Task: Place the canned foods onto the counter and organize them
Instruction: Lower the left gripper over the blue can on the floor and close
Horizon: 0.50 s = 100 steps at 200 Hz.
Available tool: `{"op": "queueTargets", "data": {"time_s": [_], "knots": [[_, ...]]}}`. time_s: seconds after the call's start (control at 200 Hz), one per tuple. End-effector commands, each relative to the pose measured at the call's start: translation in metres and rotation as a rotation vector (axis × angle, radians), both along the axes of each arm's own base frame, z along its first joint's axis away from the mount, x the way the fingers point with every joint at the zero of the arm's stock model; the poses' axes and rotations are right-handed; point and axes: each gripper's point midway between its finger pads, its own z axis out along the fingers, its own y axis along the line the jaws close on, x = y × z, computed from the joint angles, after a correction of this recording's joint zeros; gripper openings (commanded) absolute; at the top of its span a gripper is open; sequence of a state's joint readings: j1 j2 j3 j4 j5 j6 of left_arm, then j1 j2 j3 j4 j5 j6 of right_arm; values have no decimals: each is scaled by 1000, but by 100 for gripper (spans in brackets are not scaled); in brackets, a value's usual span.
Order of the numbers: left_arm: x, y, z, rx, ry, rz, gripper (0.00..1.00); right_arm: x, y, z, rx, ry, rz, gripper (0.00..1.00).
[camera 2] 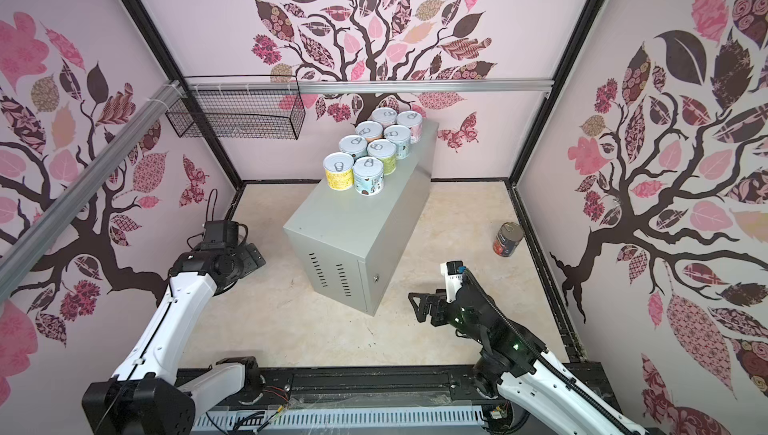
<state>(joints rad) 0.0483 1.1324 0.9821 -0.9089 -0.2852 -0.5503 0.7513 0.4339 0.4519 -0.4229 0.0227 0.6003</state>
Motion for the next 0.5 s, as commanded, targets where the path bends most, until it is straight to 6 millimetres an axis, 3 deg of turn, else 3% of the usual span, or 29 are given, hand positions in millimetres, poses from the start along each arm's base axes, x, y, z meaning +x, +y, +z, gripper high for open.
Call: {"op": "queueTargets", "data": {"time_s": [0.0, 0.34, 0.495], "knots": [[23, 16, 18, 60, -87, 50, 98, 2, 10, 15, 71, -46, 33, 100], [48, 59, -8, 157, -98, 178, 98, 2, 38, 1, 140, -12, 128, 100], [64, 68, -17, 193, -144, 151, 98, 2, 47, -8, 128, 11, 166, 100]]}}
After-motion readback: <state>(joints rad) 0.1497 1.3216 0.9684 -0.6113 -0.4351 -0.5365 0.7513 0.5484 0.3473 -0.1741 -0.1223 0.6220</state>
